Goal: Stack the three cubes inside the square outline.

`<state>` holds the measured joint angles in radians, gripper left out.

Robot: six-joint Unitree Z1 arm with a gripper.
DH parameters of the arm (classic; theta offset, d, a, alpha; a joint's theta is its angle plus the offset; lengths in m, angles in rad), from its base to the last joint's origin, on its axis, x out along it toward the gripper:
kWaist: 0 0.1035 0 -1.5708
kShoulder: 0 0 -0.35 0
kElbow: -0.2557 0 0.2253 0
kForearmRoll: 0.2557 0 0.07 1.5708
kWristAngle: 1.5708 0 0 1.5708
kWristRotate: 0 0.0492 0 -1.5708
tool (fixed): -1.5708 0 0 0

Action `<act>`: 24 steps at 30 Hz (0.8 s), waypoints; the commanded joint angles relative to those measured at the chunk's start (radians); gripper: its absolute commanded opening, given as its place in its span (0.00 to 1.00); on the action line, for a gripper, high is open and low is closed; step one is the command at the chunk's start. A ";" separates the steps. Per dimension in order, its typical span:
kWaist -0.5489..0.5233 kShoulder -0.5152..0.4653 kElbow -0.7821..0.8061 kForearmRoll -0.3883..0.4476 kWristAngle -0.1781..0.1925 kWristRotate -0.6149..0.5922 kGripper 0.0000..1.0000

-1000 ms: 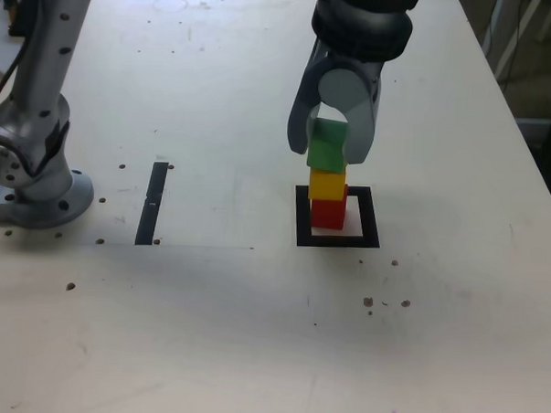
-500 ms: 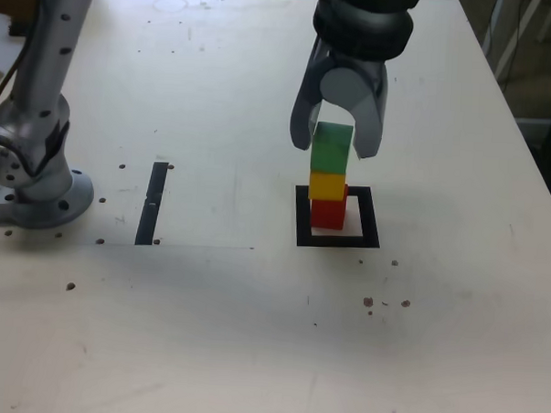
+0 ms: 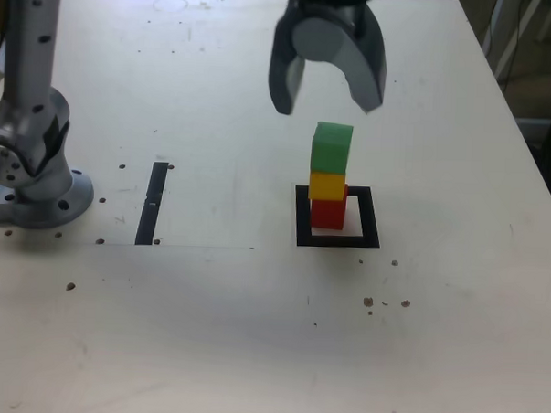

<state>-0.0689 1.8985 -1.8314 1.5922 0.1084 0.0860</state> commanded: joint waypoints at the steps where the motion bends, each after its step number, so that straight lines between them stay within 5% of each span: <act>1: 0.004 -0.039 0.017 0.012 0.004 0.003 0.99; 16: 0.016 -0.339 0.328 0.013 0.043 0.003 0.99; 24: 0.023 -0.428 0.575 -0.054 0.044 -0.006 0.99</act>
<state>-0.0463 1.4839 -1.2772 1.5420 0.1523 0.0834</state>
